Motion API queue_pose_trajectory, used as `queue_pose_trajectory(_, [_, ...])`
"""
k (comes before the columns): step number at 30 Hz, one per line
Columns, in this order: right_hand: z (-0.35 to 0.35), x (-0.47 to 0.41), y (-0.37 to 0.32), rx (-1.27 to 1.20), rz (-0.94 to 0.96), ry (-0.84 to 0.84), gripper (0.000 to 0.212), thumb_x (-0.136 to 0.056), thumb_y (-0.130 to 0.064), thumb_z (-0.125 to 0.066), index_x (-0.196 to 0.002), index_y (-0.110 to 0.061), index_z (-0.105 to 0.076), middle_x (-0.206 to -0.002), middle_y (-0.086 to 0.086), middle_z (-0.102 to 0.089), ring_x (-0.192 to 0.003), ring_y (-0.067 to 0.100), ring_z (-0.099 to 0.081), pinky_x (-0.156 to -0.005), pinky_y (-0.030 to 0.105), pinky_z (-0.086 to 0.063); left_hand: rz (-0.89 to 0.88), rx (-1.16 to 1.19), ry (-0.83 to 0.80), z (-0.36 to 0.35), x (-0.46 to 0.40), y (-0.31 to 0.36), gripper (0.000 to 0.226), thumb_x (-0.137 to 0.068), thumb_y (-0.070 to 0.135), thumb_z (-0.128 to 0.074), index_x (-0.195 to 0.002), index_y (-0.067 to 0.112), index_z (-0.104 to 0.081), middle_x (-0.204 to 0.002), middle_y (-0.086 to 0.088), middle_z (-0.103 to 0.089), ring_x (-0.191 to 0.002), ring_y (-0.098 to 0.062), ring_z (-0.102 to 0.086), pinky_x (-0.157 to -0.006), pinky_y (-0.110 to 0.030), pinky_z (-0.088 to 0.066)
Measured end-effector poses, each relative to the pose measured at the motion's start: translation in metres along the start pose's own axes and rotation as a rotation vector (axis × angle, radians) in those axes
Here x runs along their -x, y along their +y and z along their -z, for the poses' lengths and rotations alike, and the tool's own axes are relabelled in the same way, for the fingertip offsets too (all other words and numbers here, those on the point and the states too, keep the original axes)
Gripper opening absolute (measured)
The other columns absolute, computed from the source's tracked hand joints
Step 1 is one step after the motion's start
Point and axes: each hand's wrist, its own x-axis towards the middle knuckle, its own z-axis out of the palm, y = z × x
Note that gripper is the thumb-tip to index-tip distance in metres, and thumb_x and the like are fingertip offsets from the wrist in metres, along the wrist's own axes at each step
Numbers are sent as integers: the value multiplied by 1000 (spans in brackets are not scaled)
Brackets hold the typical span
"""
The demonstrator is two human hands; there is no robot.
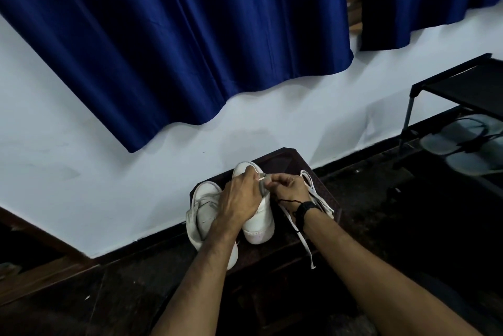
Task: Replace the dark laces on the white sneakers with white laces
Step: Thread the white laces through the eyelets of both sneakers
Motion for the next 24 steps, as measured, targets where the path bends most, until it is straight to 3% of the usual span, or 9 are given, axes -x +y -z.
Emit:
queue_pose_trajectory(4, [-2,-5,7,60,-5,20,13,-73,-13,-73,-83,-19,-78,-82,5,-76,-82,22,-72,-82,38,-58,28,73,22,-2,-2,0,15,-96,27,-46,-98,12,-50,-96,-14,-67,-89,-40,-62,-68,-45,-49])
queue_pose_trajectory(10, [-4,-2,1,43,26,47,15,-79,-3,-72,-84,-17,-77,-85,7,-75,-81,18,-71,-70,26,-55,110,3,-12,0,-6,9,19,-96,24,-46,-101,8,-54,-100,-19,-66,-94,-41,-62,-67,-38,-42])
queue_pose_trajectory(15, [-5,-3,4,164,130,39,7,-80,-14,-75,-86,-18,-78,-86,-1,-76,-85,11,-71,-83,25,-55,112,-38,-69,10,-14,15,22,-92,22,-49,-104,6,-58,-105,-18,-65,-99,-38,-61,-74,-39,-46])
queue_pose_trajectory(18, [-7,-3,5,193,173,43,5,-80,-18,-76,-82,-23,-77,-83,-2,-76,-84,12,-71,-83,28,-55,112,-35,-94,11,-20,14,21,-91,23,-49,-100,7,-59,-103,-18,-66,-97,-38,-61,-73,-39,-48])
queue_pose_trajectory(22, [-2,-2,6,-111,22,-43,13,-90,-19,-67,-80,-16,-76,-82,9,-73,-75,19,-65,-72,33,-53,120,35,3,-2,-17,0,16,-92,27,-51,-94,15,-62,-98,-11,-69,-95,-35,-62,-76,-42,-50])
queue_pose_trajectory(24, [-2,-3,9,-205,-1,-46,19,-93,-17,-61,-82,-12,-76,-85,15,-72,-75,22,-63,-74,38,-52,79,75,102,-11,-10,-6,14,-93,28,-53,-92,18,-63,-94,-5,-70,-91,-30,-64,-73,-41,-50])
